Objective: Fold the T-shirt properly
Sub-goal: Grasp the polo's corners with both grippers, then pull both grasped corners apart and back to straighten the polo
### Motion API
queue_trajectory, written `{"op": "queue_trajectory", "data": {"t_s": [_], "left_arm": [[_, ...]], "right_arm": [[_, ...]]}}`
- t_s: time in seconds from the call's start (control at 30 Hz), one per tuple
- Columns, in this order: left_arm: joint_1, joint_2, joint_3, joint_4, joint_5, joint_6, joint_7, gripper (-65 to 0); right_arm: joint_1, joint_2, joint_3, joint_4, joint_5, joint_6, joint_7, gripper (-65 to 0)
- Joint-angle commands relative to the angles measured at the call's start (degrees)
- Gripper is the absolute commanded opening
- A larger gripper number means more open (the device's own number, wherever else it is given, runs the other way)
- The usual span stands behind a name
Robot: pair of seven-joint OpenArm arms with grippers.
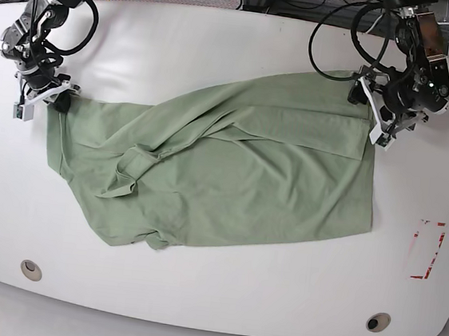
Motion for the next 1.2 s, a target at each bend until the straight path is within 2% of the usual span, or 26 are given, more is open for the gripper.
{"op": "queue_trajectory", "data": {"t_s": [0.0, 0.17, 0.23, 0.3, 0.4, 0.5, 0.6, 0.8, 1.03, 1.17], "left_arm": [[-1.16, -0.37, 0.97, -1.94, -0.09, -0.04, 0.37, -21.5], [-0.81, -0.37, 2.81, -1.59, -0.18, -0.31, 0.37, -22.8], [-0.63, -0.45, 3.69, -0.62, -0.18, -1.19, 0.37, -26.7], [0.33, -0.45, 4.13, 0.00, -0.18, -2.37, 0.37, -33.6], [1.39, -0.54, 4.40, 1.05, 0.17, -2.37, 0.37, -48.5], [1.65, -0.81, 4.48, 1.49, 0.26, -2.37, 0.37, -59.4], [1.65, -1.16, 4.40, 1.49, 0.26, -2.37, 0.37, -60.3], [1.57, -5.03, 4.31, 2.19, 0.08, -2.37, 0.37, -60.6], [1.21, -9.60, 4.40, 2.28, -0.09, -2.37, 0.37, -60.6], [1.21, -11.53, 4.57, 2.54, -0.18, -2.37, 0.46, -60.3]], "right_arm": [[0.07, 0.63, 0.05, 0.47, -1.05, 0.14, -1.34, -56.9], [0.07, 0.63, 0.05, 0.47, -1.05, 0.14, -1.34, -56.9], [0.07, 0.63, 0.05, 0.47, -1.05, 0.14, -1.34, -56.9], [0.07, 0.63, 0.05, 0.47, -1.05, 0.14, -1.34, -56.9], [0.07, 0.63, 0.05, 0.47, -1.05, 0.14, -1.34, -56.9], [0.07, 0.63, 0.23, 0.47, -1.05, 0.14, -1.34, -56.9], [-0.01, 0.63, 0.32, 0.47, -1.05, 0.14, -1.42, -56.9], [-1.42, 0.71, 0.41, 0.65, -1.05, 0.14, -1.60, -56.9], [-5.11, 0.63, 0.41, 5.92, -0.97, 0.14, -1.78, -57.1], [-6.78, 0.63, 0.41, 8.21, -0.97, 0.14, -3.97, -57.1]]}}
